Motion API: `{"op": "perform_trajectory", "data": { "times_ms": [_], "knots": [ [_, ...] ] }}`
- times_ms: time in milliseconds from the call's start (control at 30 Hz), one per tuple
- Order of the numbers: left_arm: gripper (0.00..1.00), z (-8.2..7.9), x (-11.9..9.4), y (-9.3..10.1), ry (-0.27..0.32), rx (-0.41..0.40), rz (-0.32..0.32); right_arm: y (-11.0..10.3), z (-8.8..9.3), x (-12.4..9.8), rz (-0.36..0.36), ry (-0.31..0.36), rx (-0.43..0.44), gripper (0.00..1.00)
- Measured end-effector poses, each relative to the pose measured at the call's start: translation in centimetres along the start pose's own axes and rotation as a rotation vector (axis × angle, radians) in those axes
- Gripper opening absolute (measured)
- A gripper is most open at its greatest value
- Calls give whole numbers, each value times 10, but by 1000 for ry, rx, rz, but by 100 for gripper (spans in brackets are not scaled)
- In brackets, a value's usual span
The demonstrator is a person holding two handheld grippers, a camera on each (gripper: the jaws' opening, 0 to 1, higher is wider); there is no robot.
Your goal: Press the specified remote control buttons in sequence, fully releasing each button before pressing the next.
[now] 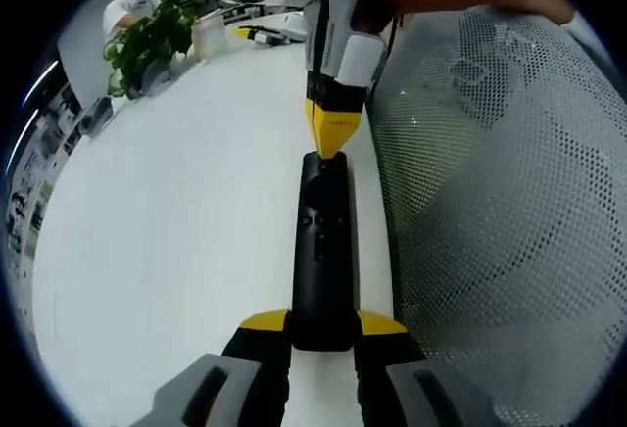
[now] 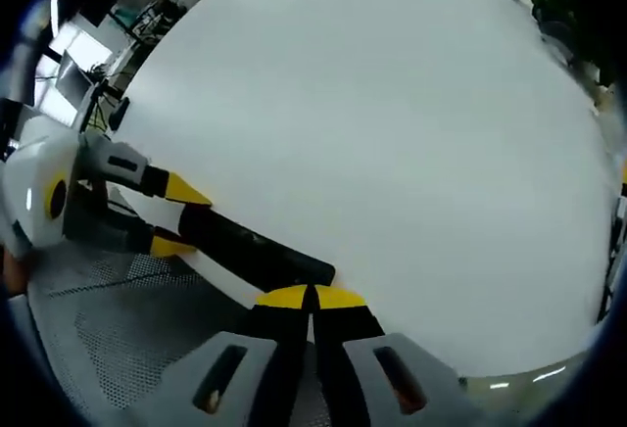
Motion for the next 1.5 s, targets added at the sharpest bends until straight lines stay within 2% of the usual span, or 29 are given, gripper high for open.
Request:
{"op": "perform_trajectory", "data": {
  "times_ms": [300,800,833,1000,1100,1333,1433,1500],
  "knots": [
    [24,0,0,0,1,3,1,-2,-5,0,40,19,-55,0],
    [24,0,0,0,3,-12,2,-1,-6,0,42,26,-37,0],
    [24,0,0,0,3,-14,2,0,-7,0,40,27,-17,0],
    [24,-1,0,-1,5,-24,1,-1,-8,1,41,12,2,0],
    [24,-1,0,-1,4,-26,0,-2,-9,2,51,-10,-15,0],
    [24,-1,0,0,4,-24,-1,1,-6,0,6,30,27,0],
    [24,-1,0,-1,6,-22,-3,1,-6,0,-37,51,118,0],
    [24,-1,0,0,8,-20,-3,3,-5,0,-43,48,126,0]
  ]
}}
Point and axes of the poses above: the point that each gripper's makers call its tool centre point, and the gripper's own axes: x roughly forward along the fingers, y roughly to its right, z roughly out of its underside, the point moved 2 cm from there along -x, roughly backward along the fingers, and after that the axes turned 3 degrees about -y, right-handed, at the moved point
